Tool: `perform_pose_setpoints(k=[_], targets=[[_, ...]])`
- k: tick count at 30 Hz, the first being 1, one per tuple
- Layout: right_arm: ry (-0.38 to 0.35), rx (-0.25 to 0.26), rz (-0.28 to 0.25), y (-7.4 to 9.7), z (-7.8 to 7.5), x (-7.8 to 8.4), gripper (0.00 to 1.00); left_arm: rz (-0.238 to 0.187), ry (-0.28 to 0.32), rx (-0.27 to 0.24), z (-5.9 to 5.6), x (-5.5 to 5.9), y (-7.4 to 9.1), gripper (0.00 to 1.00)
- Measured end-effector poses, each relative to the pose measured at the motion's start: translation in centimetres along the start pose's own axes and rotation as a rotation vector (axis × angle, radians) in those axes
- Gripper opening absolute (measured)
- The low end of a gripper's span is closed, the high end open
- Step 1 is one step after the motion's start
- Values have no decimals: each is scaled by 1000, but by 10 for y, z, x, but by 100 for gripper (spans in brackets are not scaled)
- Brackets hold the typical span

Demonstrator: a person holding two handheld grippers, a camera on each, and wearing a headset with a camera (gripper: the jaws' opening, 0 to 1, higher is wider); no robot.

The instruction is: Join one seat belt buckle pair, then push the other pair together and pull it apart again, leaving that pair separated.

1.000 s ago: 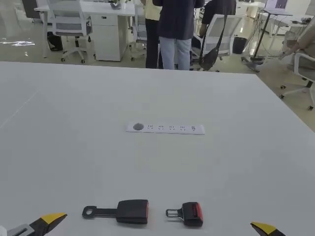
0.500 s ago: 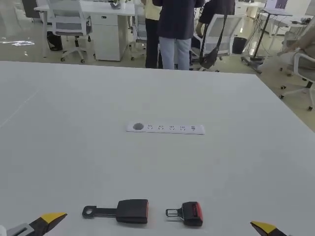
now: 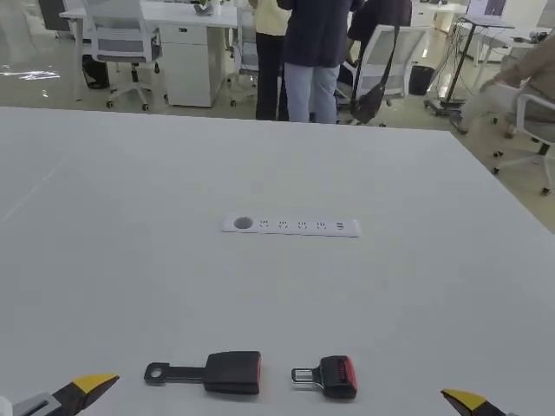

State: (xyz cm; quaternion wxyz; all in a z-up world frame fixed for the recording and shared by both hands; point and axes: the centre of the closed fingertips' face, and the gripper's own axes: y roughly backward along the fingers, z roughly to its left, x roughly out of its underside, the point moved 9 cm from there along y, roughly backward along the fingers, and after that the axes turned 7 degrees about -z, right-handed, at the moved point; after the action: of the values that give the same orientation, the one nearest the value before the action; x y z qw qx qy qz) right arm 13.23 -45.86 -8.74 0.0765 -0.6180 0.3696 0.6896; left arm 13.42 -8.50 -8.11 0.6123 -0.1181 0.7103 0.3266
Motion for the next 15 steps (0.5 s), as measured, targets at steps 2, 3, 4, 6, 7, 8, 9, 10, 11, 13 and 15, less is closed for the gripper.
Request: perform_pose_setpoints(k=[2, 3, 4, 6, 7, 8, 9, 10, 11, 13, 15], targets=[[1, -1, 2, 0, 0, 0, 100, 1, -1, 2, 0, 0, 0, 98], [2, -1, 3, 0, 0, 1, 100, 2, -1, 3, 0, 0, 0, 98], [4, -2, 5, 1, 0, 1, 100, 3, -2, 4, 0, 0, 0, 98], [10, -5, 5, 1, 0, 1, 100, 5, -5, 6, 1, 1, -1, 98], [11, -7, 5, 1, 0, 1, 100, 7, -6, 7, 1, 1, -1, 98], [11, -10, 5, 1, 0, 1, 100, 10, -8, 9, 2, 2, -1, 98], [12, -11, 6, 1, 0, 1, 100, 11, -8, 10, 2, 2, -1, 98], [13, -13, 8, 1, 0, 1, 100, 12, -9, 11, 2, 2, -1, 98], [15, -15, 10, 1, 0, 1, 100, 12, -9, 12, 2, 3, -2, 98], [19, -17, 18, 1, -1, 1, 100, 13, -10, 14, 3, 3, -2, 98], [20, -19, 17, 0, -1, -1, 100, 13, -11, 15, 4, 4, -2, 98]])
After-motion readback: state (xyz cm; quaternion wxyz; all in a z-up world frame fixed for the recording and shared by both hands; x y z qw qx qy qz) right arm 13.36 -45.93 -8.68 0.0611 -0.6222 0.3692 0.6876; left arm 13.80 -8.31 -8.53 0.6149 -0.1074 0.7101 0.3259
